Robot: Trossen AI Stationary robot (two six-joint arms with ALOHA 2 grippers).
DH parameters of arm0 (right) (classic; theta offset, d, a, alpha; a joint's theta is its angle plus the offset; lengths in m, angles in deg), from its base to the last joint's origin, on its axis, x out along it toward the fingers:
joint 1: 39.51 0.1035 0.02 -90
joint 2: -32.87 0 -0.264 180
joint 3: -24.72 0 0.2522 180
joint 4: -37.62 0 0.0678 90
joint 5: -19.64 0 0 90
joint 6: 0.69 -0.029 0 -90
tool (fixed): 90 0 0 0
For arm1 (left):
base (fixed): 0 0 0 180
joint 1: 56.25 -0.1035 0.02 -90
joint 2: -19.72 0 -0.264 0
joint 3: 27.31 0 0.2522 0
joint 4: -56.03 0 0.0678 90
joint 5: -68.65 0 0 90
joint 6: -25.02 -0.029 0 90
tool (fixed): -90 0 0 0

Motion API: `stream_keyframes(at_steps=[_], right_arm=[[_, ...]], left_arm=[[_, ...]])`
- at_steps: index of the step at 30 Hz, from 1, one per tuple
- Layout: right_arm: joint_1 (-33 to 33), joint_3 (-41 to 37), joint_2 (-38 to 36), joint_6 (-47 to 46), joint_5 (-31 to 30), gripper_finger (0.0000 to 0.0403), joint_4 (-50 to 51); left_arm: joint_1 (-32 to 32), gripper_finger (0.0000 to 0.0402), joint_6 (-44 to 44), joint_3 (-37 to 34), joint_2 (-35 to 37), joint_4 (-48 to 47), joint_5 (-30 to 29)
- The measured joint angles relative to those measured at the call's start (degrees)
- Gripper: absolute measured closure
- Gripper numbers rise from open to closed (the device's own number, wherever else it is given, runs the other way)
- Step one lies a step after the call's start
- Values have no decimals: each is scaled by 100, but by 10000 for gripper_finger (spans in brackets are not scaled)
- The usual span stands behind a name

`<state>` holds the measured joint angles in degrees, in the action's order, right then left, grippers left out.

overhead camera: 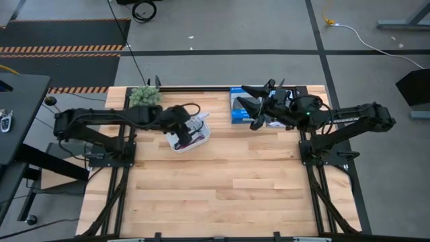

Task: Pick and place USB-C Cables
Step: Put the white charger cable into the white bin

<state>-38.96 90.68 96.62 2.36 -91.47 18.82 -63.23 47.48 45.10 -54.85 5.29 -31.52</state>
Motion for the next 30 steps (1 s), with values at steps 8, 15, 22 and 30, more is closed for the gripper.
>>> stream_keyframes(at_steps=[8,15,22,30], right_arm=[[-2,0,0,5,-39,178,9],[-10,0,0,9,-39,178,33],[-55,0,0,5,-50,178,42],[-59,-2,2,-52,-50,178,117]], left_arm=[[-109,365,-4,-676,-438,101,-54],[-418,365,11,-1082,-500,348,-230],[-640,363,-315,-1442,-610,531,-260],[-629,267,-362,-1366,-644,656,-357]])
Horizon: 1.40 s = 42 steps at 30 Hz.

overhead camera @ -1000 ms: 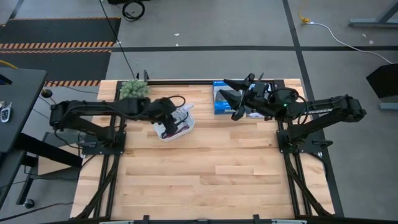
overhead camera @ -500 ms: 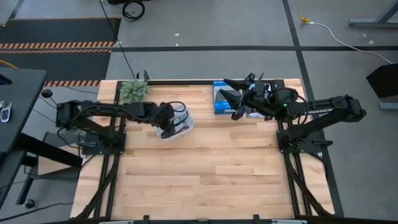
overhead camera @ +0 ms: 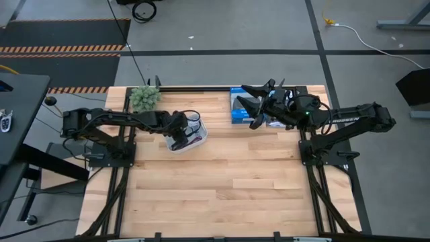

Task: Pick and place USB-C Cables
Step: Put the white charger cable into the white bin, then return to Home Position

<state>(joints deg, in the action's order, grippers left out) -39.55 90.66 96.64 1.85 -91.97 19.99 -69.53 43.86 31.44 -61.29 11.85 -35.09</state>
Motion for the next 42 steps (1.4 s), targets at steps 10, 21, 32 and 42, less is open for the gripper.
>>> stream_keyframes(at_steps=[10,21,32,42], right_arm=[[-38,0,0,-5,0,178,23],[-58,0,2,-223,0,178,137],[-57,-2,2,-542,4,178,272],[-52,-2,2,-590,4,178,237]], left_arm=[[0,173,-307,908,13,-391,-53],[34,293,-311,241,-138,-12,74],[59,381,-303,426,-251,-382,479],[77,383,-283,1674,-251,-1329,500]])
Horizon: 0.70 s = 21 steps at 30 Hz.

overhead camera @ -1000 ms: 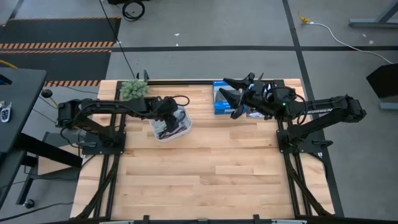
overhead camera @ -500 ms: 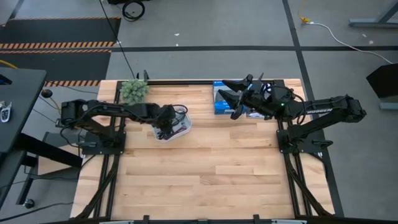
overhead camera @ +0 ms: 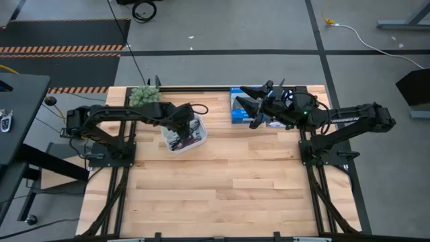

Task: Pick and place USB-C Cables
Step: Return to Home Position

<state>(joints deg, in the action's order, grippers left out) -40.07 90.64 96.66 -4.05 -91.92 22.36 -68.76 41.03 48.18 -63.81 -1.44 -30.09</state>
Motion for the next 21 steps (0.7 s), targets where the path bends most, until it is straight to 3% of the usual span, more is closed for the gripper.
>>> stream_keyframes(at_steps=[6,11,21], right_arm=[[-40,0,-304,-546,6,179,537],[-63,-9,-868,-703,-6,189,1713],[-63,-614,-1950,-626,-458,219,2045]], left_arm=[[266,394,-306,340,284,-74,-85],[515,394,-291,30,862,-62,-282],[356,393,-88,-798,2399,580,-184]])
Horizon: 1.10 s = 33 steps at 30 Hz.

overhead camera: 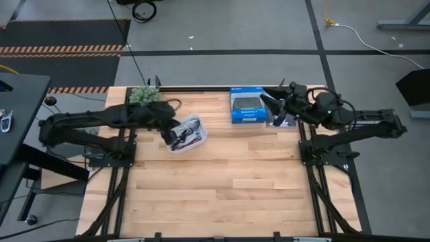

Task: Pick and place USB-C Cables
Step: Return to Home Position

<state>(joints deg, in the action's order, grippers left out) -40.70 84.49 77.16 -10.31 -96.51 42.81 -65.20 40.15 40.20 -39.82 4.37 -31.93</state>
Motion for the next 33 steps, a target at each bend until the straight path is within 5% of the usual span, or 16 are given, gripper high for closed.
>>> stream_keyframes(at_steps=[16,33], right_arm=[[-52,-1106,-2270,-374,-740,259,876],[-50,-1672,-3941,-646,-879,269,1280]], left_arm=[[-252,393,570,-286,2192,793,29],[-234,393,227,-286,3021,2252,337]])
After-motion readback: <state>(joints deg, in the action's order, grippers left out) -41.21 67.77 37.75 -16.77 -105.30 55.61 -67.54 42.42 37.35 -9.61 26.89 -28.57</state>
